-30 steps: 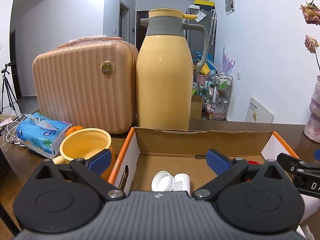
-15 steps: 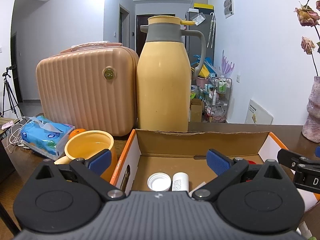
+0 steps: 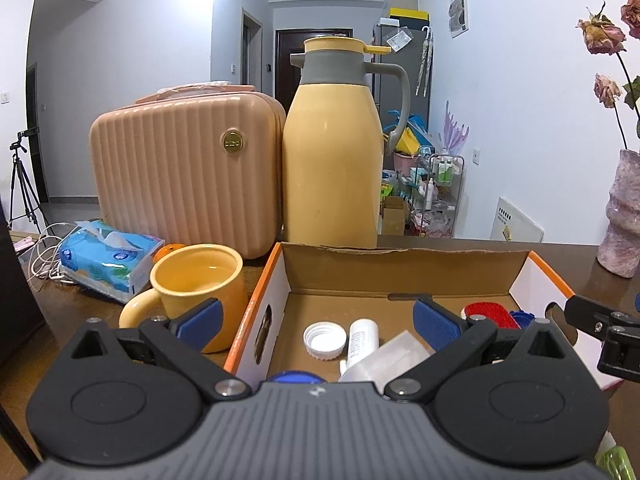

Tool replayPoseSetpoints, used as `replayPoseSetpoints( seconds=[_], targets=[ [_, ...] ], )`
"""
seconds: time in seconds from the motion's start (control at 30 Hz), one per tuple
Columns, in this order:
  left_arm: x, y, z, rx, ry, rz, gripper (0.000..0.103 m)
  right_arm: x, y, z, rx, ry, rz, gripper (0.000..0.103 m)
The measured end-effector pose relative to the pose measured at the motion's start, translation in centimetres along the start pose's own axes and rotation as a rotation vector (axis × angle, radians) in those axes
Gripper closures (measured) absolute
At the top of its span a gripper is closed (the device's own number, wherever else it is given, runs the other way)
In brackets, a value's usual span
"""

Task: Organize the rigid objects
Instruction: 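Withdraw both tools from the box, then grasp the green spray bottle with the right tool while the left tool moves toward the white round cap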

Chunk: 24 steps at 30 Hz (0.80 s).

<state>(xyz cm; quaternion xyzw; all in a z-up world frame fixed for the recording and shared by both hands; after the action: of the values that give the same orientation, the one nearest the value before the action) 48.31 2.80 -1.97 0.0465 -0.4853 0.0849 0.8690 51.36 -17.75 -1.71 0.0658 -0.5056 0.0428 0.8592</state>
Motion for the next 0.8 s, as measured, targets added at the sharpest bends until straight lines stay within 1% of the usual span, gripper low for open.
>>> replayPoseSetpoints(
  seconds=[0.17,0.37,0.8],
  targets=[
    [-0.1,0.0,0.1,0.0,0.0,-0.001,0.0,-0.8,-0.2,1.6,0.001,-0.011,-0.004,0.0],
    [-1.2,0.5,1.7,-0.004,0.001,0.0,0.0,-2.0,-0.3,3.6,-0.014,-0.035,0.005,0.0],
    [-3.7,1.3,5.3,-0.027,0.001,-0.01,0.0,-5.1,-0.9,7.3,-0.023,-0.039,0.011,0.0]
  ],
)
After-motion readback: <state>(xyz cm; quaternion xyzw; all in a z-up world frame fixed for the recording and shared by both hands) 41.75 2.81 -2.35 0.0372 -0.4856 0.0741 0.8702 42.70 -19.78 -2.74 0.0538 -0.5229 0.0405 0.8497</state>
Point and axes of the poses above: each gripper's, at about its wrist camera, not at the fingertips, and z roughly against the way its jaws point, y to its left, x to its top, the point moved 6 cm from there along -z, roughly the way its jaws point, and after that the axes turned 6 degrees about y, right-handed, at the moved point
